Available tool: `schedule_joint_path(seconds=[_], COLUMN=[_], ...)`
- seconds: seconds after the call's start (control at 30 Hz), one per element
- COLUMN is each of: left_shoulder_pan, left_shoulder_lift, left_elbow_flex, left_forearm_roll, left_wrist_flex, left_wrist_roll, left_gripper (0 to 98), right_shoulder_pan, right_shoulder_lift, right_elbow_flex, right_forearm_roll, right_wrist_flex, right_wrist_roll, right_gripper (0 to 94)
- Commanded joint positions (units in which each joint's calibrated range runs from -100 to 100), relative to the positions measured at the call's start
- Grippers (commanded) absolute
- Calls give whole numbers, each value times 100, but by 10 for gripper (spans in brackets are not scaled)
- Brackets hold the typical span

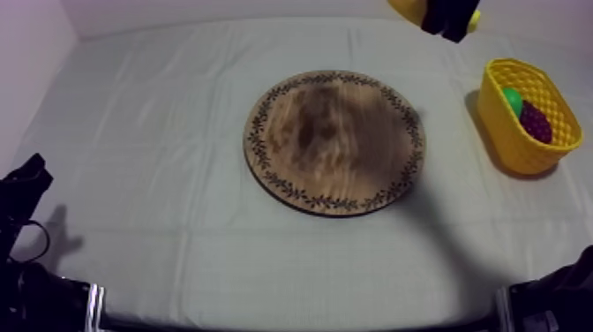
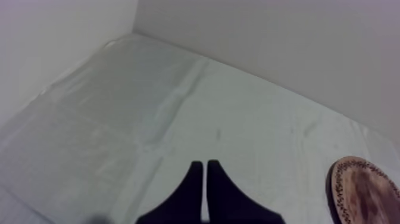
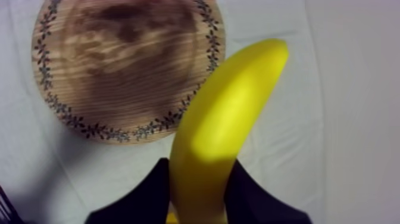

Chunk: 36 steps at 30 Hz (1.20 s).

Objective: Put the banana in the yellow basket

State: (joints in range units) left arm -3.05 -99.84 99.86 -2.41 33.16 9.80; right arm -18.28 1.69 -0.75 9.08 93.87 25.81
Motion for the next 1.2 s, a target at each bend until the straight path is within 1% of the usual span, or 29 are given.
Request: schedule_joint_path(seconds=[0.0,0.27,0.47,0.7,0.97,1.17], left_shoulder_pan=[-2,-2,-2,-2,-2,-2], left_shoulder_lift=[2,2,2,2,2,2], left_elbow_flex=[3,3,3,3,3,3], left_forearm_roll=[-1,-1,-1,-1,-1,-1], left_wrist_flex=[-1,-1,-1,-1,-1,-1], left_wrist_roll=[-1,1,0,-1,-1,0], left_gripper=[1,1,1,1,1,1], right_shoulder_pan=[57,465,888,1539,2306,2765], right_shoulder_lift=[-28,-253,-503,-835,-959,-925], right_elbow_flex=[44,372,500,713,722,694], right_forearm_roll=[50,176,141,109,160,209], right_wrist_flex=[-9,85,191,229,206,129], right_wrist_roll=[-170,-738,-920,-904,-730,-629], right_gripper=[217,218,217,228,228,238])
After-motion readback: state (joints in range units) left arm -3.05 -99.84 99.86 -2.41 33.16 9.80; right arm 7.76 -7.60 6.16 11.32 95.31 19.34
